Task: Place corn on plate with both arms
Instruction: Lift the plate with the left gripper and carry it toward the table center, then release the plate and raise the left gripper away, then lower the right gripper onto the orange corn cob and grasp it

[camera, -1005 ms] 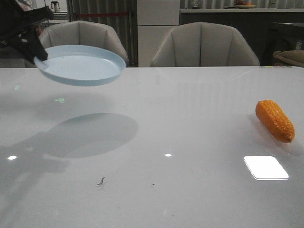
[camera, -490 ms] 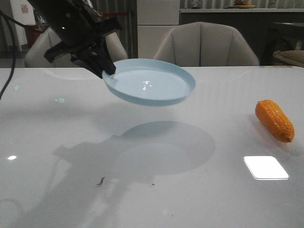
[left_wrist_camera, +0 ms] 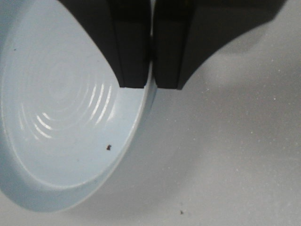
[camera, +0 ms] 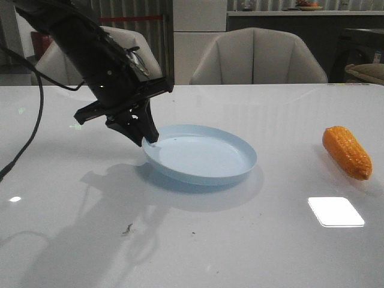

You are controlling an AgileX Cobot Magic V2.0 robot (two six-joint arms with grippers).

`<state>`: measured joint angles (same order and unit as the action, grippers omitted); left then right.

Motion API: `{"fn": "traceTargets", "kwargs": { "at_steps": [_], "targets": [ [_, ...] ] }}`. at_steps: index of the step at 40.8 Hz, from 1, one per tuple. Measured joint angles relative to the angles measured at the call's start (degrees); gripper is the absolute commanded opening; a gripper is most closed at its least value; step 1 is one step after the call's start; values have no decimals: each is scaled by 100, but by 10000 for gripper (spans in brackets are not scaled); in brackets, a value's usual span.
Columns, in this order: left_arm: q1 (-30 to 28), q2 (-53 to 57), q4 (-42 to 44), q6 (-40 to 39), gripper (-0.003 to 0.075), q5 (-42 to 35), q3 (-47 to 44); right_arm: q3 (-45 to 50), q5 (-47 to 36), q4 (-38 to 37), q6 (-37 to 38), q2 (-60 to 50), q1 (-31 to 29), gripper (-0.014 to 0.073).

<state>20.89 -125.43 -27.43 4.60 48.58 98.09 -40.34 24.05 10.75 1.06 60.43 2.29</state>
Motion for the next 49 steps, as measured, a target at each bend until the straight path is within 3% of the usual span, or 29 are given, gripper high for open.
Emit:
{"fn": "traceTargets", "kwargs": {
  "at_steps": [9, 20, 33, 39, 49],
  "targets": [
    [0, -22, 193, 0, 347, 103, 104, 0, 0, 0, 0, 0, 0, 507],
    [0, 58, 633, 0, 346, 286, 915, 0, -39, 0, 0, 0, 0, 507],
    [-52, 1463, 2686, 11, 346, -124, 1166, 0, -29, 0, 0, 0, 0, 507],
    [-285, 2509, 2868, 11, 346, -535, 294, 0, -79, 0, 0, 42, 0, 510],
    [-952, 4597, 2940, 11, 345, -1713, -2675, -514, 120, 0, 0, 978, 0, 566]
  ]
}}
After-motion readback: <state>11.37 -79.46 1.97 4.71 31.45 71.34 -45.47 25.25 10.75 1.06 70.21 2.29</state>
